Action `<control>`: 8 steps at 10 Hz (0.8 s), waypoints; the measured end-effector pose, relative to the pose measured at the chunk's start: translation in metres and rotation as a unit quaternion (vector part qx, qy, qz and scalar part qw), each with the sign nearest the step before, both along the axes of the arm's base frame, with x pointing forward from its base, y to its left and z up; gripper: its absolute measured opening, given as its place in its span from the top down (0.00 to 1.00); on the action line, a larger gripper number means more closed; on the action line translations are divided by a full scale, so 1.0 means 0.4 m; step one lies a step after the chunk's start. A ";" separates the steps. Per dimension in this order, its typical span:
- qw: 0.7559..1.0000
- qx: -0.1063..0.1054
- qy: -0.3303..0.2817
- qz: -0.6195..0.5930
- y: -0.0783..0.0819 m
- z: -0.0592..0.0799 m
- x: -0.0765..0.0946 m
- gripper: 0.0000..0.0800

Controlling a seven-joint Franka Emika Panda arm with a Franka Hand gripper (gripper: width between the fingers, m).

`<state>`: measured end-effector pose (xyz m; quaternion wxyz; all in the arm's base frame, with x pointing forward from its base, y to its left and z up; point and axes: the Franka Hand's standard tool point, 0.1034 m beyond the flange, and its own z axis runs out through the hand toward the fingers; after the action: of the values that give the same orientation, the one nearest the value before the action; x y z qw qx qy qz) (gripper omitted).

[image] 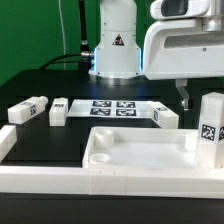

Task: Assemble desk

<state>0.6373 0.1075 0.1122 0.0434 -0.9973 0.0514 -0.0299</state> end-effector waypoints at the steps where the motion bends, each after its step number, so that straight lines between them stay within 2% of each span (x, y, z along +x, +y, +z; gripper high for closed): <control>1: 0.999 -0.007 -0.004 0.047 0.002 -0.002 -0.002 0.19; 5: 0.978 -0.024 -0.016 0.206 -0.007 -0.002 -0.001 0.19; 8: 0.942 -0.036 -0.024 0.331 -0.024 -0.003 0.002 0.19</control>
Offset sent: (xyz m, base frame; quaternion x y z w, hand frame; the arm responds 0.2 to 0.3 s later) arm -0.0033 -0.0019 0.0030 -0.0135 0.0012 -0.2198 0.9755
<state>0.6380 0.0980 0.1111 0.0157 -0.9578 -0.2843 -0.0399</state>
